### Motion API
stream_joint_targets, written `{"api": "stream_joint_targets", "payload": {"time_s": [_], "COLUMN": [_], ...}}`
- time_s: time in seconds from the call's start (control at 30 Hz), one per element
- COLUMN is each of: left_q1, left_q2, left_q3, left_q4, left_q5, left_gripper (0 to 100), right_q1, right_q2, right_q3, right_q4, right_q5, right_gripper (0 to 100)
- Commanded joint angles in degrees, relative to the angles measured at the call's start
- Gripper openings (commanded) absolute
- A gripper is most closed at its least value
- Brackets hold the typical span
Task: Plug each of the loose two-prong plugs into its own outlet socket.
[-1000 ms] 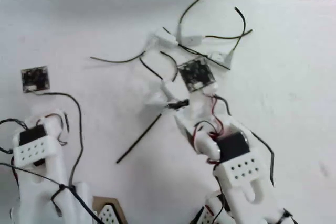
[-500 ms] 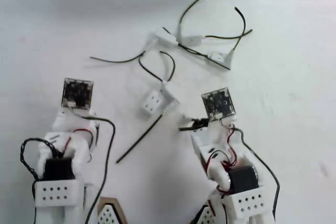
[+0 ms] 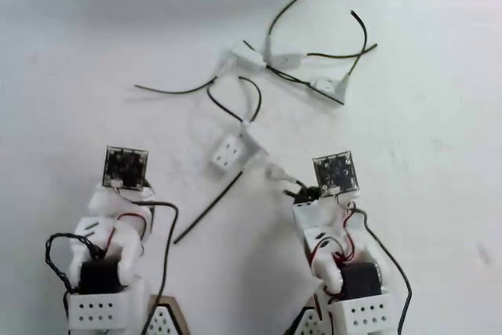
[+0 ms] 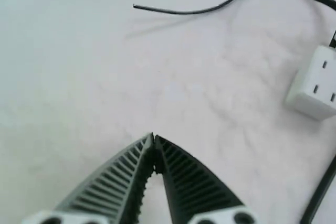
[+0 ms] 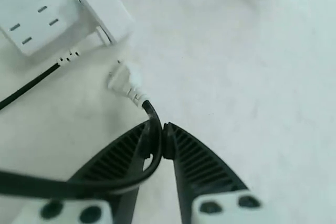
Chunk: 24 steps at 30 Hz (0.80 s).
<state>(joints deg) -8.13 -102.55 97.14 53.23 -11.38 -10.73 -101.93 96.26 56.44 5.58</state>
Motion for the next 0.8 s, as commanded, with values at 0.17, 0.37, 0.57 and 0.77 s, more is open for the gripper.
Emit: {"api": "stream_joint_targets", "payload": {"time_s": [0.17,0.37,0.57,0.77], "left_q1": [0.1,0.1,0.5,0.2], "left_q2": [-0.9,-0.7,-0.7,-0.8], "left_q3": [-0.2,-0.2,-0.2,-0.2], "left_q4": [0.4,4.0,13.7,19.9], "left_q5": [-0.5,-0.4,-0.3,-0.3], "left_gripper": [2,2,2,2], "right_q1": [0.7,0.7,0.7,0.8], "right_q2": [1.3,1.1,1.1,1.1], "right_q3": [0.6,0.6,0.6,0.6], "right_q4": [3.2,9.7,13.6,13.7], "right_q5": [-0.4,-0.4,-0.4,-0.4], "right_gripper": [2.1,2.1,2.1,2.0]}}
